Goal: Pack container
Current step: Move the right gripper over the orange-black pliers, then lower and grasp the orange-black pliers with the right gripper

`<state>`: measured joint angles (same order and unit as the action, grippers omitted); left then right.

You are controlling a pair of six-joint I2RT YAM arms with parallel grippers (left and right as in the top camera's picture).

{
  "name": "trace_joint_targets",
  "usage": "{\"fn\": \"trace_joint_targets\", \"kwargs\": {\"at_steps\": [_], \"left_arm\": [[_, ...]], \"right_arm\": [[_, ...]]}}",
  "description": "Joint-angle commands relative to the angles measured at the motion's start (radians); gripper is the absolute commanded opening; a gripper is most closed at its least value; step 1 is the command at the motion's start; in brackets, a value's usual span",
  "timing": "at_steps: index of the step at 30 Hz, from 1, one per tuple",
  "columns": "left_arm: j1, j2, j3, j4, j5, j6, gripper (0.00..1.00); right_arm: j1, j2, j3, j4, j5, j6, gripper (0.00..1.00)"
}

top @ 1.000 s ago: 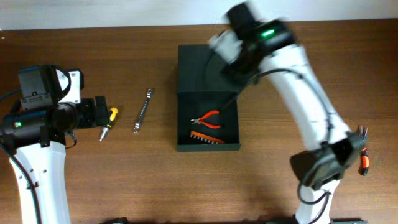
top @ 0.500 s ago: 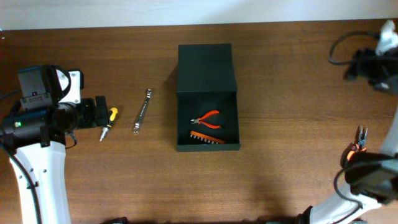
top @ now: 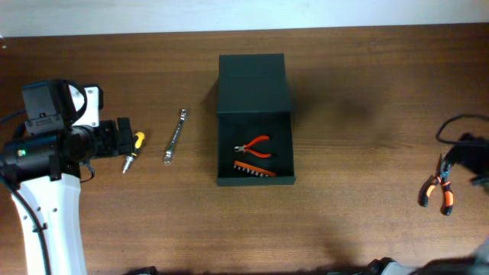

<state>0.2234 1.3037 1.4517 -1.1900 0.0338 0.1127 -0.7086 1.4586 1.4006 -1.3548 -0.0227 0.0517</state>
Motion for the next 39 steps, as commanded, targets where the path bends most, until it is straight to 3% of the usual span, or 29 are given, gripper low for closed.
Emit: {"fn": "trace_joint_targets", "kwargs": {"at_steps": [1,21,39], "left_arm": [[-0.003,0.003,0.016,0.0,0.015,0.005,0.99],[-0.003,0.003,0.016,0.0,0.014,0.005,0.99],[-0.003,0.003,0.016,-0.008,0.014,0.006,0.99]], "right_arm": [[-0.026,0.037,-0.133,0.08,0.009,0.01,0.99],[-0.023,0.328,-0.212,0.271,-0.013,0.009,1.0],[0.107,0.39,-0.224,0.41,-0.009,0.006,1.0]]}}
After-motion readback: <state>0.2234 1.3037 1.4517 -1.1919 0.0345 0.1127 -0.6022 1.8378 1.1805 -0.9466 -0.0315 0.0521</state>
